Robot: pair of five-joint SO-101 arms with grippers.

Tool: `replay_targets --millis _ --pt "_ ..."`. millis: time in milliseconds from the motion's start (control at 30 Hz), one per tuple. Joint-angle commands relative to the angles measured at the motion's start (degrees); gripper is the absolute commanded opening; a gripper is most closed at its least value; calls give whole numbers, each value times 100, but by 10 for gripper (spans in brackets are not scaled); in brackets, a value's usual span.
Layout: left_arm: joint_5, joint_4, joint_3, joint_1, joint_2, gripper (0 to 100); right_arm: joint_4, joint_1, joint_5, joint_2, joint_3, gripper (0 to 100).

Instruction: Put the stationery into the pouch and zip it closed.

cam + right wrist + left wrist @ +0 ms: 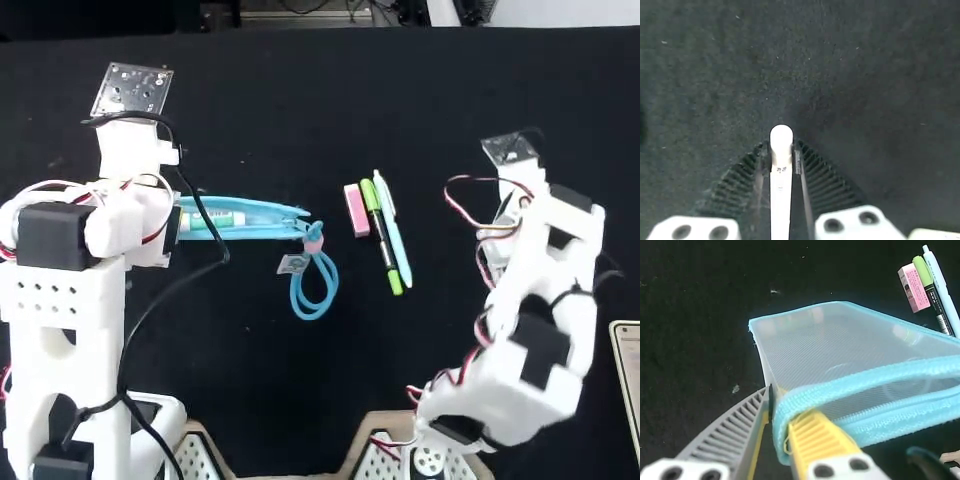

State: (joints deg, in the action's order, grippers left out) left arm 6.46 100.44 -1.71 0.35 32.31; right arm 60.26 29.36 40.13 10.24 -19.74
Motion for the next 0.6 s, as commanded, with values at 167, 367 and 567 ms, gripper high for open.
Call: replay_targets --millis 167,367,567 --pt "9 35 -31 -22 -9 30 105 352 35 1341 1332 34" --pt "9 35 -48 -22 -9 30 844 325 35 1886 2105 126" --pt "9 35 -48 -22 -9 30 1046 325 35 2255 2527 99"
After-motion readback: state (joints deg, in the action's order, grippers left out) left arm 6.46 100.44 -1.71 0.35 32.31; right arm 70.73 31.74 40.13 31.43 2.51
